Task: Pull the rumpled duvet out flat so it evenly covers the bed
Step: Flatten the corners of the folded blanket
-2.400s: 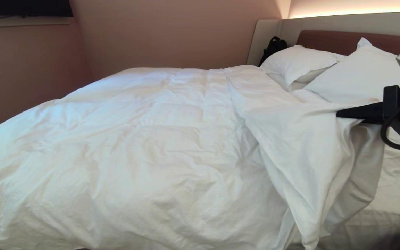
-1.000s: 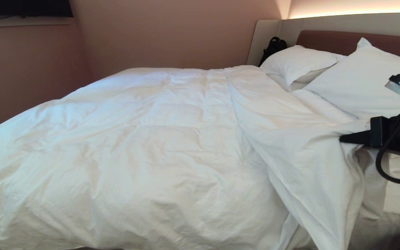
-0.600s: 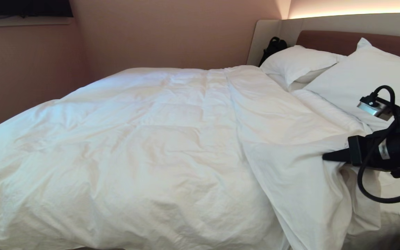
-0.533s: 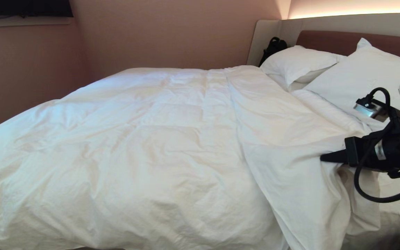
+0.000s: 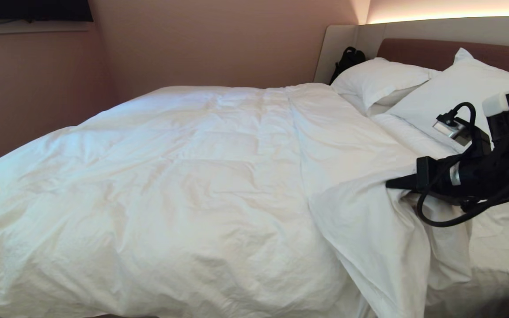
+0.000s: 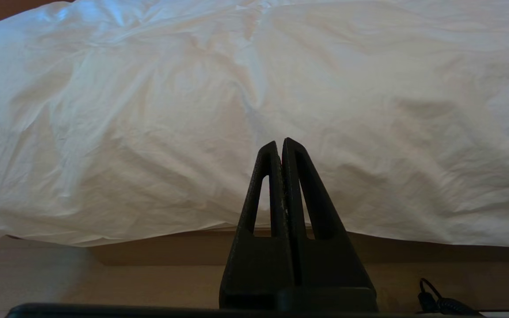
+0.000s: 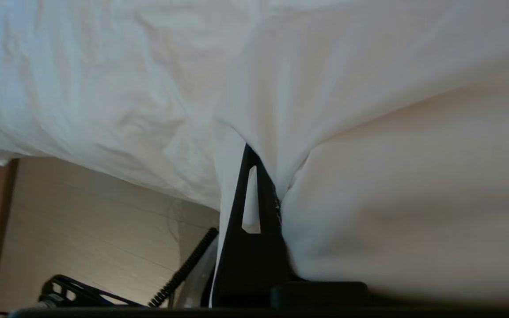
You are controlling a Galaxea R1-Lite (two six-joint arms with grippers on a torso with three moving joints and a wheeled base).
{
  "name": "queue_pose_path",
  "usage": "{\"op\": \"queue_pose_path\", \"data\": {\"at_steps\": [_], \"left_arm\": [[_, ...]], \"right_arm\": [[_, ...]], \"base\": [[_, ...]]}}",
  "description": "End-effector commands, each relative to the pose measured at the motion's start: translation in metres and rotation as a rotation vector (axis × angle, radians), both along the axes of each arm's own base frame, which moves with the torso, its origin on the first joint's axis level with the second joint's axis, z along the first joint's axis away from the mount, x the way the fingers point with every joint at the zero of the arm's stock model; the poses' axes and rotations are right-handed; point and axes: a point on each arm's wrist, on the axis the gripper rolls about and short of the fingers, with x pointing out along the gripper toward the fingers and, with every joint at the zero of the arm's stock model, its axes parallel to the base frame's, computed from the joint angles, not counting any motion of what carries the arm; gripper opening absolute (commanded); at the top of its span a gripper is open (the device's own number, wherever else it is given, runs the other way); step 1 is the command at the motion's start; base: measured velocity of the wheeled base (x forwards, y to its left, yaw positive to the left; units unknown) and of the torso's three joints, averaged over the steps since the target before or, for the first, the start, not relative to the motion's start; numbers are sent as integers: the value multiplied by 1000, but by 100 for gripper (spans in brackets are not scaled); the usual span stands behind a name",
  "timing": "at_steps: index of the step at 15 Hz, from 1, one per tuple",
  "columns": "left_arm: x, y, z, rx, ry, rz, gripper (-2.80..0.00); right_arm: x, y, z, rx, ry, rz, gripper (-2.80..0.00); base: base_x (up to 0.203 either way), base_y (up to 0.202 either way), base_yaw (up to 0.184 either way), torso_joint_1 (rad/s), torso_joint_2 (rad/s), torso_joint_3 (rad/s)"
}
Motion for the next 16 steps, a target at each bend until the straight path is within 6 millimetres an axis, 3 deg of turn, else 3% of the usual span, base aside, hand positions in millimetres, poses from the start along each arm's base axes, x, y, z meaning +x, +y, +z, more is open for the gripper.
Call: {"op": "queue_pose_path", "data": {"at_steps": [1,4,7,10,11,14,16], "left_arm": [[0,0,0,0,0,0,-280],[0,0,0,0,0,0,-280],[0,0,0,0,0,0,-280],[0,0,0,0,0,0,-280],[0,0,0,0,0,0,-280],[0,0,0,0,0,0,-280],[0,0,0,0,0,0,-280]], "right_arm": [[6,0,12,105,-52,-53,-280],[10,-1,10,135,-55,-76,-280],[19,0,-18,97,31,-79,-280],[23,1,-30,62,59,-61,-280],[25,1,-32,59,63,-62,0],[23,1,-32,51,67,-60,0],[9,-2,-30,-3,77,-33,0]], "base": [[0,0,0,0,0,0],[0,0,0,0,0,0],[0,0,0,0,0,0],[0,0,0,0,0,0],[0,0,0,0,0,0],[0,0,0,0,0,0],[0,0,0,0,0,0]]}}
